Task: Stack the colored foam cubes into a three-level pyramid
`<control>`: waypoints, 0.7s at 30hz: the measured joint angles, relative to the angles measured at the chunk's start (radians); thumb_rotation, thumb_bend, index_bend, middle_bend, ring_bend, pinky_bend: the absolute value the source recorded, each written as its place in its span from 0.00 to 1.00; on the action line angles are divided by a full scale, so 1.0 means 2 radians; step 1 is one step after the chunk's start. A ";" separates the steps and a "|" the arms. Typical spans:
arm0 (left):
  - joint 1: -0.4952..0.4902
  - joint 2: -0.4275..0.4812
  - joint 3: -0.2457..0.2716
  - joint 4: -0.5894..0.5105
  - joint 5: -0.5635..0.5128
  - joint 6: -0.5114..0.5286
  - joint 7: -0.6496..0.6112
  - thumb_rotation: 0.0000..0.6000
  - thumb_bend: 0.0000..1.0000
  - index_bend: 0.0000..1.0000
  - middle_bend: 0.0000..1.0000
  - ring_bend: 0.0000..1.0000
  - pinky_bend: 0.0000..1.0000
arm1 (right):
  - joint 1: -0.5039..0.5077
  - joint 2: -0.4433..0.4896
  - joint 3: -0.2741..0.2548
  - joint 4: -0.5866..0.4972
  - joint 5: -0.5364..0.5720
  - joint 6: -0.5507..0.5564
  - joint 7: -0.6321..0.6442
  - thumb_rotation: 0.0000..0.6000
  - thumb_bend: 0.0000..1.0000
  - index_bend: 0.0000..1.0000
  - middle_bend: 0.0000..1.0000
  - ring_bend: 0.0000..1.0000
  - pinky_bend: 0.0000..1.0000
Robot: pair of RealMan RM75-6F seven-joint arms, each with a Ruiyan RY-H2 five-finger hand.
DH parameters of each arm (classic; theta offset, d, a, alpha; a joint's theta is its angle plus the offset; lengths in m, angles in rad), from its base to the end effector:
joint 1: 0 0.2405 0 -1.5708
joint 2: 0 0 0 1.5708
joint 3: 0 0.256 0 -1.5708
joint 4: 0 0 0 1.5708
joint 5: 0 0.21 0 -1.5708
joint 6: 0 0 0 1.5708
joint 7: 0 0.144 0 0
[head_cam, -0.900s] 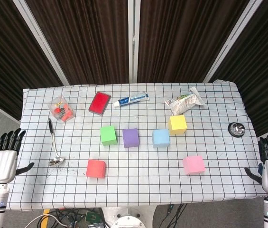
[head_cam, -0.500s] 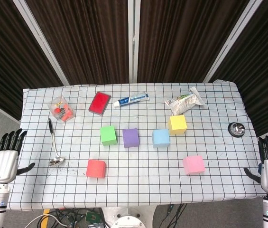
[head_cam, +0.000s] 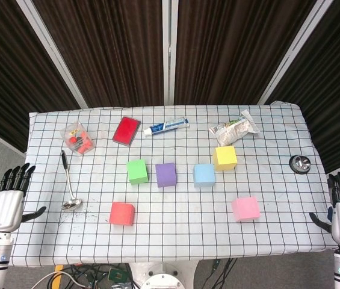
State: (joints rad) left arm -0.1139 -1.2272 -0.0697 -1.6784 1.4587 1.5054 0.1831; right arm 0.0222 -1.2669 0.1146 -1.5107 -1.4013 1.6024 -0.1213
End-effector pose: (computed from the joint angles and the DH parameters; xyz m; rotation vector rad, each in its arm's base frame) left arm -0.2845 0.1913 0.1270 -1.3594 -0.8782 -0.9213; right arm -0.3311 -0.1716 0.1505 1.1769 -0.8025 0.8420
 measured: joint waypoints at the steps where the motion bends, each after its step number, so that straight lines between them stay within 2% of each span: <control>1: 0.001 0.000 0.000 -0.001 0.000 0.001 0.002 1.00 0.00 0.04 0.03 0.00 0.00 | 0.000 0.001 0.000 -0.001 0.000 -0.001 -0.001 1.00 0.01 0.00 0.00 0.00 0.00; 21: -0.005 0.002 0.002 -0.011 -0.001 -0.016 -0.008 1.00 0.00 0.04 0.02 0.00 0.01 | 0.005 0.005 0.005 -0.024 0.002 -0.016 -0.019 1.00 0.01 0.00 0.00 0.00 0.00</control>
State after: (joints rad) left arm -0.1245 -1.2228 -0.0659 -1.6996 1.4570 1.4737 0.1661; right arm 0.0315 -1.2563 0.1251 -1.5588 -1.3980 1.5697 -0.1592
